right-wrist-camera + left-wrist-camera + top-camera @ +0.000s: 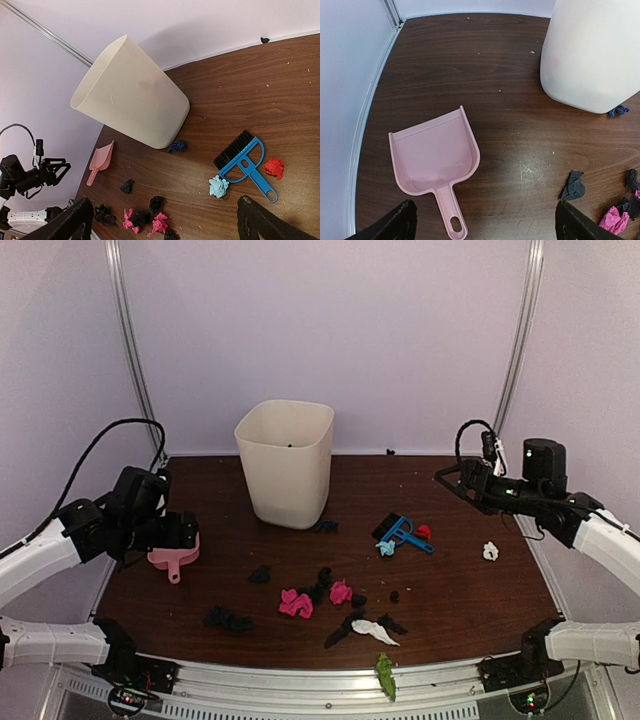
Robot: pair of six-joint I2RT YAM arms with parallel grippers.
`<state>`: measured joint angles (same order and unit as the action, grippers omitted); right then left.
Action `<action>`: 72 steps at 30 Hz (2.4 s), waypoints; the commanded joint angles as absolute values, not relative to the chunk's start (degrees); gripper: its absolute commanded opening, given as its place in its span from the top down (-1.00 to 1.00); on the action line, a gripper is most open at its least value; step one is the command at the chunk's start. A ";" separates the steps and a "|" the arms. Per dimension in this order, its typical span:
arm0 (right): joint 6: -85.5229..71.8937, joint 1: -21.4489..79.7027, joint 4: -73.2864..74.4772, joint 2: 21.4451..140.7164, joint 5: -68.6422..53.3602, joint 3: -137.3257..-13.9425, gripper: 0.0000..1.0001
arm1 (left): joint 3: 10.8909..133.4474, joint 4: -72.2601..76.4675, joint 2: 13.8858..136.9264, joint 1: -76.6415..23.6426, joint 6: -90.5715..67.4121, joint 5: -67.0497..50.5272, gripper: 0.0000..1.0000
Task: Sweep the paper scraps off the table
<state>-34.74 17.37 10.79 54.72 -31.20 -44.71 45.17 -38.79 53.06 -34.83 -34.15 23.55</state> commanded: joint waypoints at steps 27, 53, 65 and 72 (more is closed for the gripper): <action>-14.50 27.59 38.16 76.83 -9.89 -56.79 -0.63 | 45.96 -36.83 54.13 -35.07 -32.24 19.55 -0.87; -7.34 23.78 38.68 107.49 -7.10 -68.82 -0.30 | 45.96 -36.83 55.28 -35.07 -32.43 21.36 -0.86; -6.91 23.82 39.02 110.34 -9.32 -69.26 0.29 | 46.14 -37.00 57.04 -35.06 -32.45 21.55 -0.86; -7.47 24.01 38.21 107.66 -11.38 -65.57 0.49 | 46.14 -37.00 57.15 -35.07 -32.61 21.87 -0.86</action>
<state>-7.09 23.83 37.45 107.98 -8.16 -69.12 45.17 -38.70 56.99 -34.83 -32.86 20.71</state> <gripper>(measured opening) 0.275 0.930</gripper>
